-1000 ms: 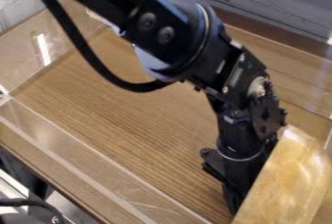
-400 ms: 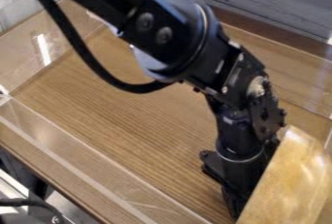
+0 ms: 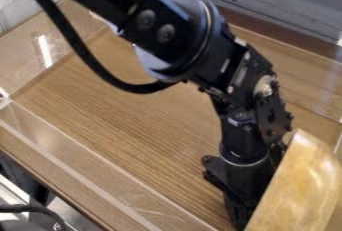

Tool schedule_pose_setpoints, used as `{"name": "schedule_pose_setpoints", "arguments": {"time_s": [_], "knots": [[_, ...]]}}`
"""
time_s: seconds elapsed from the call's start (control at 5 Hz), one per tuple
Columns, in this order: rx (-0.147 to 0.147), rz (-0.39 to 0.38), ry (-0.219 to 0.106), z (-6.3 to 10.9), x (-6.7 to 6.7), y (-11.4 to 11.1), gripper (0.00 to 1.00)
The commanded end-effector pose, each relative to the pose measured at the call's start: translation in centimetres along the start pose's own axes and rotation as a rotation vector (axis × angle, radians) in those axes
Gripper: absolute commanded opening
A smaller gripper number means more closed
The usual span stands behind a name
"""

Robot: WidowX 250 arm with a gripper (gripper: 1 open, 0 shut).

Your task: Put the lemon in the brown bowl

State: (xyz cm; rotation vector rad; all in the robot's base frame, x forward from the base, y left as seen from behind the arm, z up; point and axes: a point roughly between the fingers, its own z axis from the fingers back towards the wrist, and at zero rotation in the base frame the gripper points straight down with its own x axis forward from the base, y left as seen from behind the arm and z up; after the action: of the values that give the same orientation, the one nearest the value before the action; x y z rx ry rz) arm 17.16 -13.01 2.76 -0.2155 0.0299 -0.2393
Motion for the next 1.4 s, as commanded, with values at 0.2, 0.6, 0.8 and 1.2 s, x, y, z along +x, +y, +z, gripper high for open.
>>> {"name": "schedule_pose_setpoints", "arguments": {"time_s": [0.2,0.6,0.8,1.2], "knots": [[0.001,-0.004,-0.016,1.8,0.9,0.2,0.0],[0.008,-0.005,-0.009,3.8,1.1,0.2,0.0],[0.013,0.003,-0.017,6.5,1.7,0.1,0.0],[0.04,0.163,-0.105,13.6,2.9,1.8,0.0]]}}
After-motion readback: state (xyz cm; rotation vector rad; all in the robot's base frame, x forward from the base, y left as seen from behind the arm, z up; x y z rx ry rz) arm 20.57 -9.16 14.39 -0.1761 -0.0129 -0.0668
